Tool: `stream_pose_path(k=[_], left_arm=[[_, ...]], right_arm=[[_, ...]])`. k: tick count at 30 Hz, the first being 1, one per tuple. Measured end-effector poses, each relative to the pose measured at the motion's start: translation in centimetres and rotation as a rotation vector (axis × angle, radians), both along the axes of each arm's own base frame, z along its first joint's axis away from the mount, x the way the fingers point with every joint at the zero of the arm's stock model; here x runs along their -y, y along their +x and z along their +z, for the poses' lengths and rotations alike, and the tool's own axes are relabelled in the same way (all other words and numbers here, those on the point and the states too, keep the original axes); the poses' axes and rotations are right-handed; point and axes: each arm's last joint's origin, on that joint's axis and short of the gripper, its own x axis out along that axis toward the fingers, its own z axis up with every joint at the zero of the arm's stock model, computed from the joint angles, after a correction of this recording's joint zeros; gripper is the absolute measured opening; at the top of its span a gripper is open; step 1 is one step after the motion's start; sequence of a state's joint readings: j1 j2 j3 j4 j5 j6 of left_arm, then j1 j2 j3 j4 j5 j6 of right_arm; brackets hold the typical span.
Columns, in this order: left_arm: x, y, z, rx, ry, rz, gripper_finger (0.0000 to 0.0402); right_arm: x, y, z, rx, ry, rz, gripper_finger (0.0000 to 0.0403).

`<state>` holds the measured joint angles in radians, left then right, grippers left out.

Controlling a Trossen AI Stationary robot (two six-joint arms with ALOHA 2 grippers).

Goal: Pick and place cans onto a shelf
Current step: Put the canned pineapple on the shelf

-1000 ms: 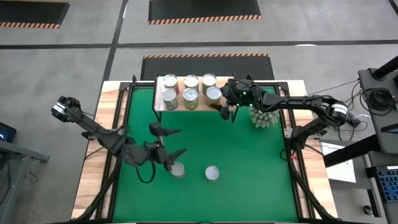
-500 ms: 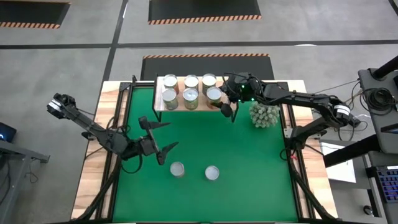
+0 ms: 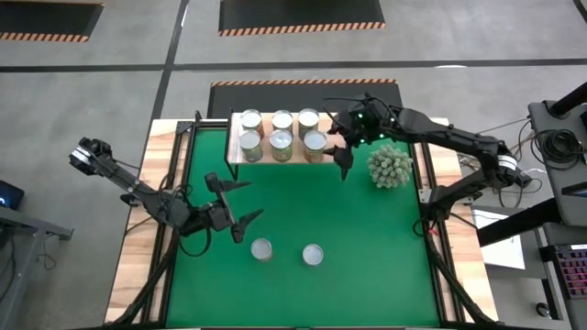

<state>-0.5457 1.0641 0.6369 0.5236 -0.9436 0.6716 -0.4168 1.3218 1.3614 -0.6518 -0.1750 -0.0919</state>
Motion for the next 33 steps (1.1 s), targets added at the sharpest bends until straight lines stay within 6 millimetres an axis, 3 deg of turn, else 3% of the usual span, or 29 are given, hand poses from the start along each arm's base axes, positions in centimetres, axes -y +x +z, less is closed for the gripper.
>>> stream_pose_path(k=[6, 11, 16, 22, 28, 33], left_arm=[[0.0, 0.0, 0.0, 0.000, 0.001, 0.001, 0.0362], [-0.1, 0.0, 0.0, -0.006, 0.005, 0.040, 0.0362], [-0.1, 0.0, 0.0, -0.006, 0.007, 0.044, 0.0362], [-0.1, 0.0, 0.1, -0.003, 0.010, 0.044, 0.0362], [-0.1, 0.0, 0.1, -0.003, 0.012, 0.044, 0.0362], [-0.1, 0.0, 0.1, -0.002, 0.011, 0.044, 0.0362]], right_arm=[[0.0, -1.1, 0.3, -0.140, -0.047, -0.090, 0.0261], [-0.2, -1.0, -2.2, -0.207, -0.003, -0.097, 0.0194], [0.2, 0.1, -4.0, -0.146, -0.014, -0.087, 0.0129], [0.6, 1.2, -4.0, -0.067, -0.063, -0.072, 0.0062], [0.7, 1.2, -4.2, -0.084, -0.065, -0.064, 0.0021], [0.4, 1.4, -3.8, -0.052, -0.078, -0.057, 0.0009]])
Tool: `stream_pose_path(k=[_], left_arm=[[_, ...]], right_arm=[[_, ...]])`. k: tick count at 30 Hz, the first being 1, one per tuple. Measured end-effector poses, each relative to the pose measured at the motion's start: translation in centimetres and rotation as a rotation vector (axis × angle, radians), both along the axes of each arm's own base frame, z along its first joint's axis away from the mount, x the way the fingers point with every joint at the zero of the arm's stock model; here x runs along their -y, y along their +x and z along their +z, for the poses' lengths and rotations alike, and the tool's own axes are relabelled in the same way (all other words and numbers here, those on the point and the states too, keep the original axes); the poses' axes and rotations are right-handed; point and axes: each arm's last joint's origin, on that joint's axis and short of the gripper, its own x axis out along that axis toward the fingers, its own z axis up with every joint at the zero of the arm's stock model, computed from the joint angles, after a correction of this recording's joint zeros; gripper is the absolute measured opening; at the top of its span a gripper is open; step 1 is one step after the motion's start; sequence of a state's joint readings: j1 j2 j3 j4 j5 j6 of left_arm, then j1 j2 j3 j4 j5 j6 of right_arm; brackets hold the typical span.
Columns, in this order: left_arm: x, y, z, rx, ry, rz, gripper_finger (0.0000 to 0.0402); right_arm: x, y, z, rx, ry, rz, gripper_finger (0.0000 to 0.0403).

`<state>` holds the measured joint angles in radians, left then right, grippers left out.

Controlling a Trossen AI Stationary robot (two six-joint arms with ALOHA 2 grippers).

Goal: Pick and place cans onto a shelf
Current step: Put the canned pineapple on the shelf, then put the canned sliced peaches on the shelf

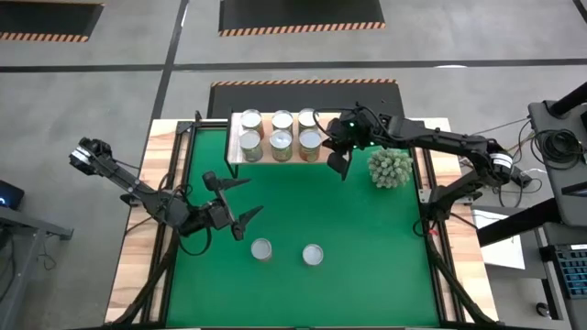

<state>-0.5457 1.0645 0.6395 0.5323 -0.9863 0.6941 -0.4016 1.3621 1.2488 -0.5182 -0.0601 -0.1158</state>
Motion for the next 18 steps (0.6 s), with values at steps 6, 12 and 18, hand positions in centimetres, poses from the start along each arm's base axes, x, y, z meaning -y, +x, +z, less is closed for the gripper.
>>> stream_pose_path(k=[6, 12, 18], left_arm=[[0.0, 0.0, 0.6, 0.025, -0.027, -0.001, 0.0362], [0.1, 0.1, 0.7, 0.023, -0.031, -0.002, 0.0362], [0.1, 0.1, 0.6, 0.025, -0.046, -0.003, 0.0362]], right_arm=[[-0.7, 0.2, 0.1, 0.003, -0.001, 0.023, 0.0009], [-1.7, -0.3, 1.0, 0.021, -0.006, 0.037, 0.0009], [-4.1, -2.0, 2.7, 0.082, -0.028, 0.094, 0.0009]])
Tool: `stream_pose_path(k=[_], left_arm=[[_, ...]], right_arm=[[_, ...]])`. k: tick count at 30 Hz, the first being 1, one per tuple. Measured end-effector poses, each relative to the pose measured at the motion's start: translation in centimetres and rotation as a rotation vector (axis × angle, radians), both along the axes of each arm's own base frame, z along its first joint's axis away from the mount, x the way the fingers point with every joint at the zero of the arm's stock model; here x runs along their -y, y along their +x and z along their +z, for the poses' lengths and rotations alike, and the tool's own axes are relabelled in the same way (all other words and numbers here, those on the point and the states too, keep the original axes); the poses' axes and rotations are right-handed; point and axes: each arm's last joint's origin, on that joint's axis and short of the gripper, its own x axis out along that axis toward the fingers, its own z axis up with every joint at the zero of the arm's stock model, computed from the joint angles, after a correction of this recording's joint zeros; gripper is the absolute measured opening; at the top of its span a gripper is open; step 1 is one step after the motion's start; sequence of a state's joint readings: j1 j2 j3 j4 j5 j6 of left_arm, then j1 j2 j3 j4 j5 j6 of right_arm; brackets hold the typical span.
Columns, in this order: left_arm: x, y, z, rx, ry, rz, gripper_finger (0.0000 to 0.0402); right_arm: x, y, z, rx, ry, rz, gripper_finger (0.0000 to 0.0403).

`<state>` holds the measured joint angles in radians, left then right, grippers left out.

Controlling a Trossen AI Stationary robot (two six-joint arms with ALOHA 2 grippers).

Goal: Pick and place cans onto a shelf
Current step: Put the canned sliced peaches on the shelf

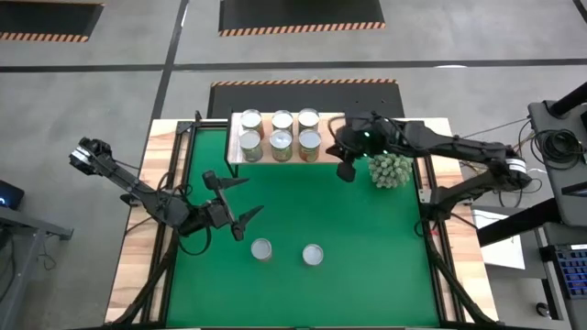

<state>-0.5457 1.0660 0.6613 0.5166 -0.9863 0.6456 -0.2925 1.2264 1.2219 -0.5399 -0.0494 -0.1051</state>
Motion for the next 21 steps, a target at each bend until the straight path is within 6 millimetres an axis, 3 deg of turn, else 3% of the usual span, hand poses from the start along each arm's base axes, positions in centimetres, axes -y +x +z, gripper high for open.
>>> stream_pose_path(k=[4, 10, 21], left_arm=[[0.0, 0.0, 0.0, 0.000, 0.000, 0.000, 0.0362], [0.0, 0.0, -0.1, 0.021, -0.054, -0.004, 0.0362], [0.7, 1.1, -0.9, 0.019, -0.114, -0.008, 0.0362]], right_arm=[[-2.4, -1.1, -0.2, 0.081, -0.025, 0.050, 0.0009], [-5.9, -2.6, -2.9, 0.195, -0.024, 0.144, 0.0009], [-12.7, -3.0, -6.4, 0.137, 0.056, 0.375, 0.0009]])
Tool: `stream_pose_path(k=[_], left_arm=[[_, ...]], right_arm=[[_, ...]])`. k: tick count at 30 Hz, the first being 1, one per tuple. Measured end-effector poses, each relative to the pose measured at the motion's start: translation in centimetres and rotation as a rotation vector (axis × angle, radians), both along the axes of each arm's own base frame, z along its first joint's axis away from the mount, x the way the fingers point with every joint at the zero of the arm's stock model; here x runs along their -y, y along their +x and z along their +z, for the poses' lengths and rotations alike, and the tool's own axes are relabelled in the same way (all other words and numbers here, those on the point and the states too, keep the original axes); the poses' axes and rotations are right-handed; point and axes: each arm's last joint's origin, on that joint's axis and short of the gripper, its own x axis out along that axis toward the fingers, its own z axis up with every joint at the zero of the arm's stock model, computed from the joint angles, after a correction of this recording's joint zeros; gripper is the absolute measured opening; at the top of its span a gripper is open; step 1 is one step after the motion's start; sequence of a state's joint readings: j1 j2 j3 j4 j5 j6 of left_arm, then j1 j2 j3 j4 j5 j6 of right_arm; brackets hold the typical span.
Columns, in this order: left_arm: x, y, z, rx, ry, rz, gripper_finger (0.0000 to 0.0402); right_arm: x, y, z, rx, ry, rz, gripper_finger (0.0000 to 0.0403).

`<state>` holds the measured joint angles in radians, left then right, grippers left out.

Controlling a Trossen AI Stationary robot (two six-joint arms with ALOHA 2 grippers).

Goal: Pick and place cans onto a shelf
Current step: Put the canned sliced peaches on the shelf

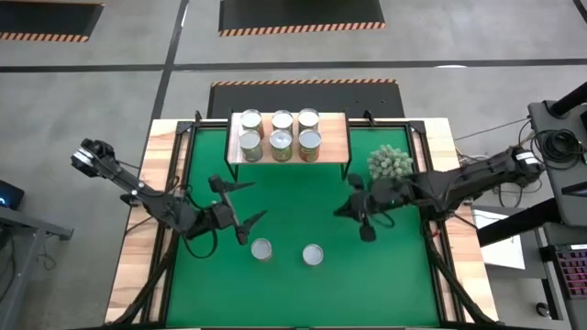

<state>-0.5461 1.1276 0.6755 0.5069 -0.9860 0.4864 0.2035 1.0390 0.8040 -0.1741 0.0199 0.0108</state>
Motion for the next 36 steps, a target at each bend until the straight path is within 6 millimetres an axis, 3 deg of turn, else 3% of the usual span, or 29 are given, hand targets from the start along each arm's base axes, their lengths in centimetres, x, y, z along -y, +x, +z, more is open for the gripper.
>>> stream_pose_path(k=[7, 14, 18, 29, 36], left_arm=[[0.8, 0.9, 0.0, -0.042, 0.021, 0.009, 0.0362], [1.3, 0.1, 0.8, -0.024, 0.007, 0.090, 0.0362], [1.7, -0.3, 1.0, -0.019, 0.002, 0.101, 0.0362], [1.8, -0.5, 0.9, -0.024, 0.004, 0.125, 0.0362], [1.8, -0.5, 0.9, -0.029, 0.012, 0.123, 0.0362]], right_arm=[[-4.7, 0.9, -0.8, -0.068, 0.025, 0.053, 0.0009], [-7.0, 2.1, -2.0, -0.240, 0.073, 0.041, 0.0036], [-7.8, 3.5, -2.9, -0.292, 0.055, 0.036, 0.0089], [-9.7, 8.0, -5.0, -0.424, -0.037, 0.033, 0.0283], [-9.6, 10.5, -6.5, -0.542, -0.097, -0.004, 0.0352]])
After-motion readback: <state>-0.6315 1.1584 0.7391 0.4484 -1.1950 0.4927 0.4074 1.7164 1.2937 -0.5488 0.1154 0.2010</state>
